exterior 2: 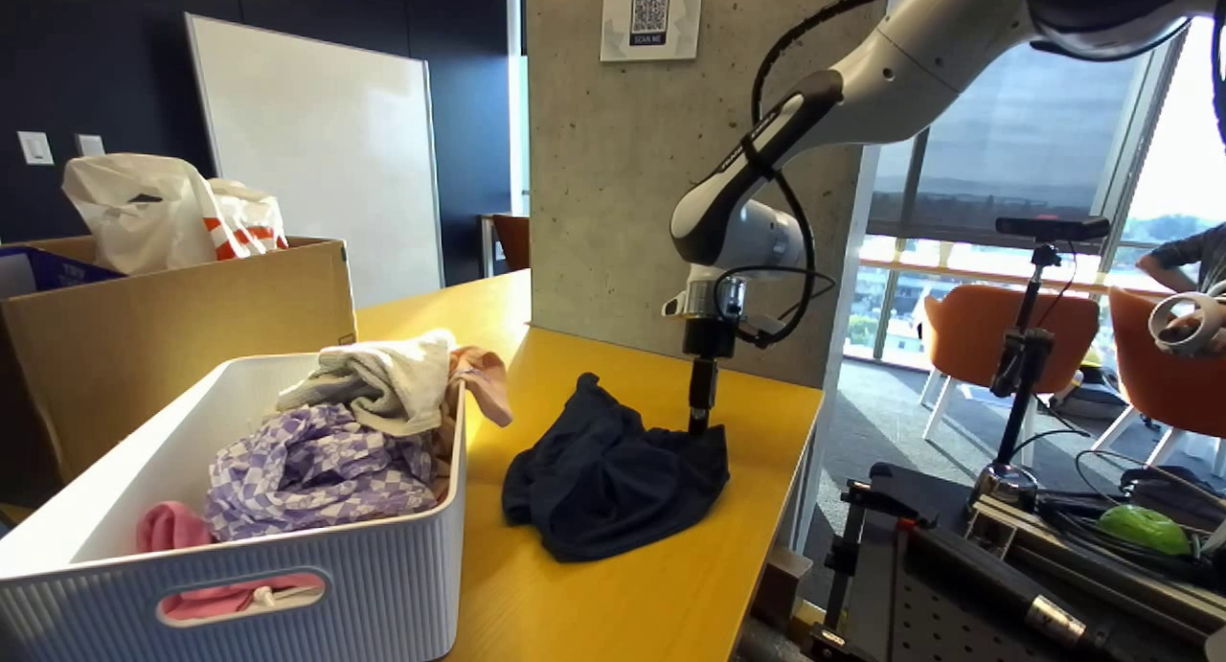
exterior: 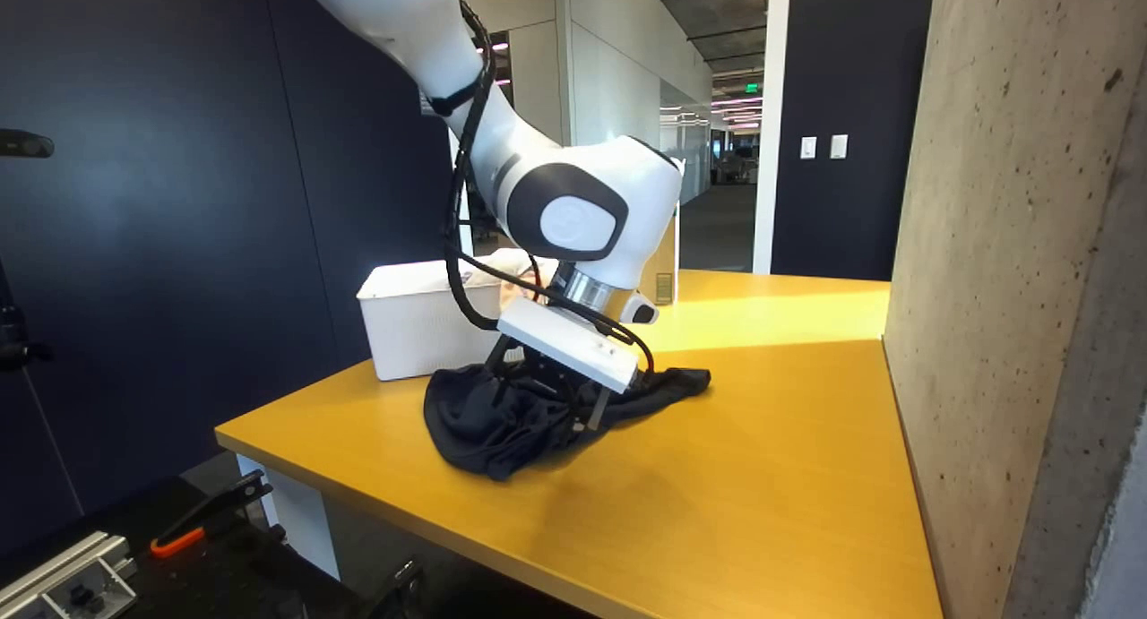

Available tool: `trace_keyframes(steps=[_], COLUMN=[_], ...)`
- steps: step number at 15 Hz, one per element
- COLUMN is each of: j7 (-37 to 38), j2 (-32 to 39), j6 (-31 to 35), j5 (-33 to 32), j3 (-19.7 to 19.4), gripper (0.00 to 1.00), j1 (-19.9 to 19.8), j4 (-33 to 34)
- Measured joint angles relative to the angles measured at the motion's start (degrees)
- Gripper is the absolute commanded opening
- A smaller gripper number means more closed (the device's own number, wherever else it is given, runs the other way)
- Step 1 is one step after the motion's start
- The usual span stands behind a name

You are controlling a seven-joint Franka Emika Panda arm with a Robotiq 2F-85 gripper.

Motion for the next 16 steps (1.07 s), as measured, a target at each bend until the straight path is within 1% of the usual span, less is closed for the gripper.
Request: trace_keyframes(steps=[1,2,5,7,9,10,11,12,16], j7=[0.00,0.00,0.00,0.00,0.07,0.10,0.18,0.38,0.78], j2=[1.18,2.12,3.37,3.35,3.15,2.90,2.61,2.25,0.21], j6=[-0.01,-0.01,-0.01,-0.01,-0.01,-0.01,-0.02,-0.06,-0.43], j5=[0.00,0.00,0.00,0.00,0.00,0.00,0.00,0.00,0.02], j3=[0.29,0.60,1.61,2.19,2.50,2.50,2.50,2.42,2.32], gripper=[0.72,0.65,0.40,0.27,0.12,0.37,0.49,0.50,0.77], j1=[0.00,0.00,0.00,0.00,0.00,0.00,-0.06,-0.14,-0.77], j4=[1.14,2.13,3.29,3.02,2.24,1.66,1.03,0.40,-2.26])
